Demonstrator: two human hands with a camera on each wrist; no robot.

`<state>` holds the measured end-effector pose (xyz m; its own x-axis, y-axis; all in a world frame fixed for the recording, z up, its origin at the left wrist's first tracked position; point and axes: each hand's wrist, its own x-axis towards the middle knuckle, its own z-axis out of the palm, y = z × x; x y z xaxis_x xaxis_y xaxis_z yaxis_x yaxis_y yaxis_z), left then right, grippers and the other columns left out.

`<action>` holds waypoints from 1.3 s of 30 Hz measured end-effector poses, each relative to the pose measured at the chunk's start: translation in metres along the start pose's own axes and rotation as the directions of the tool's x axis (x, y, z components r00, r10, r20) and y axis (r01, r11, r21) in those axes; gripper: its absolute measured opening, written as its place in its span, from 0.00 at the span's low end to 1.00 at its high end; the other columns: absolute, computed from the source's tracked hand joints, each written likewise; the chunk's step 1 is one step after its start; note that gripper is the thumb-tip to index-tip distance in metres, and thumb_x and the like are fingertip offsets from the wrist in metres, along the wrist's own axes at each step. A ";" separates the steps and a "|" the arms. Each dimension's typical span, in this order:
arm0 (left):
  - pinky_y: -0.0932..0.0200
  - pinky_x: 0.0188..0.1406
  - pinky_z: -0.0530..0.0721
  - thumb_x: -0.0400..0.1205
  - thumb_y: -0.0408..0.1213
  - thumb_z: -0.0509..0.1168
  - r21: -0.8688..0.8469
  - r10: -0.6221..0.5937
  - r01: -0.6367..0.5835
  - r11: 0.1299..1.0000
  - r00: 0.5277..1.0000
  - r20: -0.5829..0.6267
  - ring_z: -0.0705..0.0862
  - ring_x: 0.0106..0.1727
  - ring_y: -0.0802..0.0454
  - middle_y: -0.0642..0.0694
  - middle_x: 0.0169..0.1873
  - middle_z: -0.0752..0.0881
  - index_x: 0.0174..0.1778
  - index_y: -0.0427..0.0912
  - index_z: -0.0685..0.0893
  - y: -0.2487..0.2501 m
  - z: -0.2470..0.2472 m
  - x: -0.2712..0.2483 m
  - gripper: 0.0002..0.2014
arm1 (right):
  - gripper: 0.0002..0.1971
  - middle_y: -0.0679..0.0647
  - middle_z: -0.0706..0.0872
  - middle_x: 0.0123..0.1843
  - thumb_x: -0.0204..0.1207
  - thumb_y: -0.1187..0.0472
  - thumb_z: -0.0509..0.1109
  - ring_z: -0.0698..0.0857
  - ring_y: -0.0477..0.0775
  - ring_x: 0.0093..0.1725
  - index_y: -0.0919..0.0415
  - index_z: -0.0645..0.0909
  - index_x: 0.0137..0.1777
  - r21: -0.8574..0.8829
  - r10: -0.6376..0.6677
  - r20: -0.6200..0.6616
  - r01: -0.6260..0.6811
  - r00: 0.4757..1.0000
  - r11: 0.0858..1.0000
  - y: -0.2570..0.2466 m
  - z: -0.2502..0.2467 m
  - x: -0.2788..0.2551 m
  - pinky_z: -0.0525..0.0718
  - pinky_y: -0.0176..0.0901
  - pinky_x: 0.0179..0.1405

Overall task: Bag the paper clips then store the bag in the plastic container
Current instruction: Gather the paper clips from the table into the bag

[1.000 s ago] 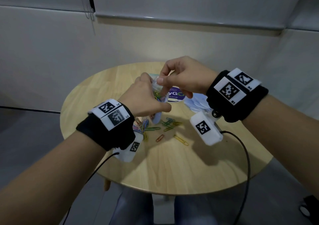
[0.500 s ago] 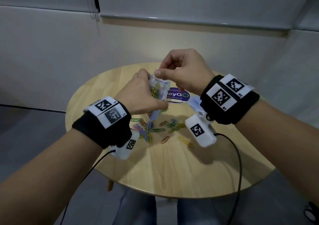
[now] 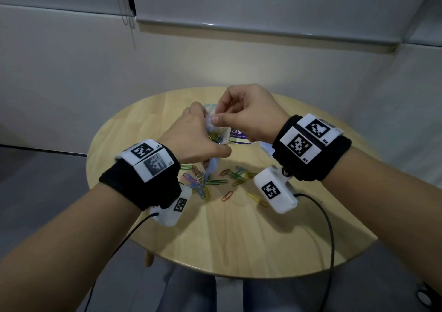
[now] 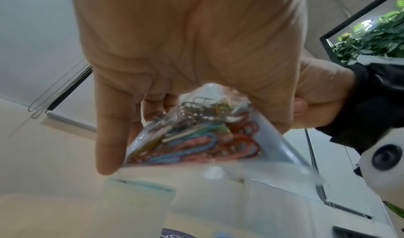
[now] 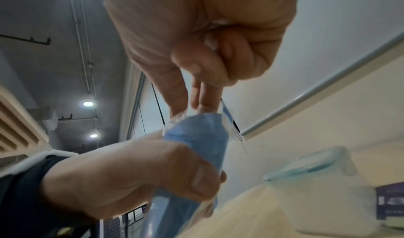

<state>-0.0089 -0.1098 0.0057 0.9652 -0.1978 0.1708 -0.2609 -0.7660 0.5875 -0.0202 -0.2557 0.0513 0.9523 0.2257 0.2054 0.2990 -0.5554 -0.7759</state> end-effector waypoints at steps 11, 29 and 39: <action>0.56 0.26 0.70 0.60 0.49 0.78 0.012 -0.008 0.008 1.000 1.000 -0.012 0.80 0.39 0.53 0.45 0.46 0.79 0.54 0.43 0.67 -0.006 -0.010 -0.005 0.34 | 0.10 0.64 0.90 0.36 0.72 0.61 0.75 0.68 0.42 0.12 0.69 0.84 0.38 0.098 -0.069 -0.052 0.074 0.996 0.992 -0.003 -0.006 0.000 0.67 0.32 0.12; 0.57 0.27 0.72 0.62 0.48 0.79 0.102 -0.101 0.096 0.990 0.994 0.043 0.80 0.37 0.55 0.47 0.42 0.79 0.56 0.42 0.66 -0.029 -0.019 -0.019 0.35 | 0.13 0.56 0.91 0.44 0.58 0.61 0.81 0.88 0.56 0.45 0.60 0.88 0.43 -0.715 0.351 0.447 0.093 0.823 0.693 0.056 0.046 0.005 0.89 0.50 0.45; 0.52 0.37 0.80 0.51 0.65 0.80 0.092 -0.056 0.057 0.994 0.998 -0.016 0.81 0.47 0.46 0.45 0.49 0.77 0.54 0.45 0.65 -0.016 -0.008 -0.019 0.45 | 0.06 0.54 0.84 0.23 0.62 0.71 0.76 0.80 0.48 0.20 0.61 0.85 0.31 -0.399 0.270 0.203 -0.172 0.941 0.901 0.028 -0.006 0.008 0.79 0.34 0.22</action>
<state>-0.0235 -0.0889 -0.0006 0.9780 -0.1448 0.1499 -0.2026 -0.8291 0.5212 -0.0040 -0.2742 0.0349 0.9646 0.2253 -0.1371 0.1301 -0.8586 -0.4959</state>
